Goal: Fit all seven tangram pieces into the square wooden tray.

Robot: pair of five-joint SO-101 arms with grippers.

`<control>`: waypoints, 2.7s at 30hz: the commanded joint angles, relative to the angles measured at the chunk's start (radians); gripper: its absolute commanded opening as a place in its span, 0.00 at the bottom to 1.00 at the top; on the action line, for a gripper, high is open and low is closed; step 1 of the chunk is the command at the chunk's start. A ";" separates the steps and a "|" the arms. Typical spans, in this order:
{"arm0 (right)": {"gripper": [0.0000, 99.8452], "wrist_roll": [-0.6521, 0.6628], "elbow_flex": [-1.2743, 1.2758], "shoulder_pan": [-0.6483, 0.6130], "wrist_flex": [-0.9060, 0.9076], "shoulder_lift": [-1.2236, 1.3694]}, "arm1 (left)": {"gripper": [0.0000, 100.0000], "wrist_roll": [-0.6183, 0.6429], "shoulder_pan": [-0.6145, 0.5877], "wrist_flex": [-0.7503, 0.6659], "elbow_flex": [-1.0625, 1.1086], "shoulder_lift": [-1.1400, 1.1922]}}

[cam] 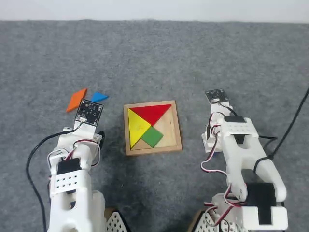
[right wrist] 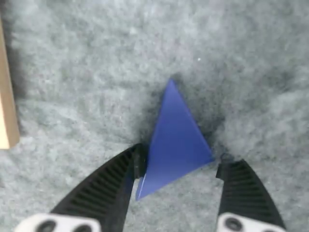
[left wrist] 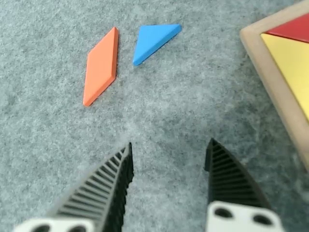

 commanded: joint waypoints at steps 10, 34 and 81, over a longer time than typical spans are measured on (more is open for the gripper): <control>0.24 -0.005 -0.044 0.016 -0.007 -0.002 | 0.24 -0.008 0.003 -0.023 -0.008 -0.025; 0.17 0.028 -0.043 0.013 -0.005 -0.007 | 0.24 -0.009 0.003 -0.023 -0.008 -0.025; 0.21 0.138 -0.173 -0.024 0.044 0.119 | 0.24 -0.009 0.003 -0.023 -0.008 -0.025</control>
